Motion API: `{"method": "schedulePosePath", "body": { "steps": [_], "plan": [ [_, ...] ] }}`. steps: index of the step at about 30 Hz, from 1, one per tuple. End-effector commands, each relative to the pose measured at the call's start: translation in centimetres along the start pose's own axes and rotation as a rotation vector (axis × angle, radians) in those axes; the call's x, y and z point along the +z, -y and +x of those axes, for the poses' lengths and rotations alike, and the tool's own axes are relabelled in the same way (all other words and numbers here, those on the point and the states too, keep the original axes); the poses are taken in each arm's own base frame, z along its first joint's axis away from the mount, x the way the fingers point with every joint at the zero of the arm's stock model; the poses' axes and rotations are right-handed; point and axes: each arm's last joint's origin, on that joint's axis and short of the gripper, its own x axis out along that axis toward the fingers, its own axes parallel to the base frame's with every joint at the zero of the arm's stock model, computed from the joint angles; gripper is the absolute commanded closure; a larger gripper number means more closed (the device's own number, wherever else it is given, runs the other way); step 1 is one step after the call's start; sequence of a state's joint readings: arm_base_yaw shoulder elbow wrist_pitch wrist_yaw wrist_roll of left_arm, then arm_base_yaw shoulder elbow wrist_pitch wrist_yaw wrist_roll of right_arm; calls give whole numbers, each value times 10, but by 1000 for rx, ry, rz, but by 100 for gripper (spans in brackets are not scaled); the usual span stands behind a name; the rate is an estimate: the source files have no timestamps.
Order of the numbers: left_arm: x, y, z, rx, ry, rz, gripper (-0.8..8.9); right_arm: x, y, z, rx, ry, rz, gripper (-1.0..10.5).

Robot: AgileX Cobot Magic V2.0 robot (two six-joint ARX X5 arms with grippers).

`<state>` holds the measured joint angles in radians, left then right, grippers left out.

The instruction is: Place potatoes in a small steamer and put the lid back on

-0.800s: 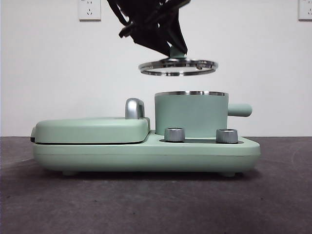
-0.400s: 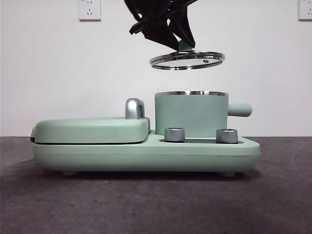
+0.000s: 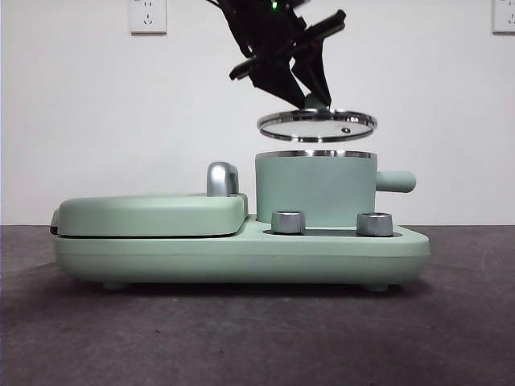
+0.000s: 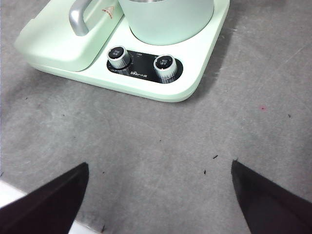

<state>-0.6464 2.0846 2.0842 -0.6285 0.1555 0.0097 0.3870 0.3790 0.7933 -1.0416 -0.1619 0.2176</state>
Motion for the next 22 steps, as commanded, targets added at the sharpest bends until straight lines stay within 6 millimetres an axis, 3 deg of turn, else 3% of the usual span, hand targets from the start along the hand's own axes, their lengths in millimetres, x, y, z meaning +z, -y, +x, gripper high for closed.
{"method": "schedulePosePath", "body": {
  "steps": [1,10,16,22],
  "plan": [
    [8,4,3,-5,40,7,801,2,-1,-1,7,12,5,480],
    [2,4,6,-6,-10,-15,801,3,-1,-1,6,19,3,480],
    [-9,4,25,-11,-61,-18,801,3,-1,-1,6,20,4,480],
    [-11,8,30,-19,-68,22,801,3,-1,-1,6,20,3,480]
  ]
}}
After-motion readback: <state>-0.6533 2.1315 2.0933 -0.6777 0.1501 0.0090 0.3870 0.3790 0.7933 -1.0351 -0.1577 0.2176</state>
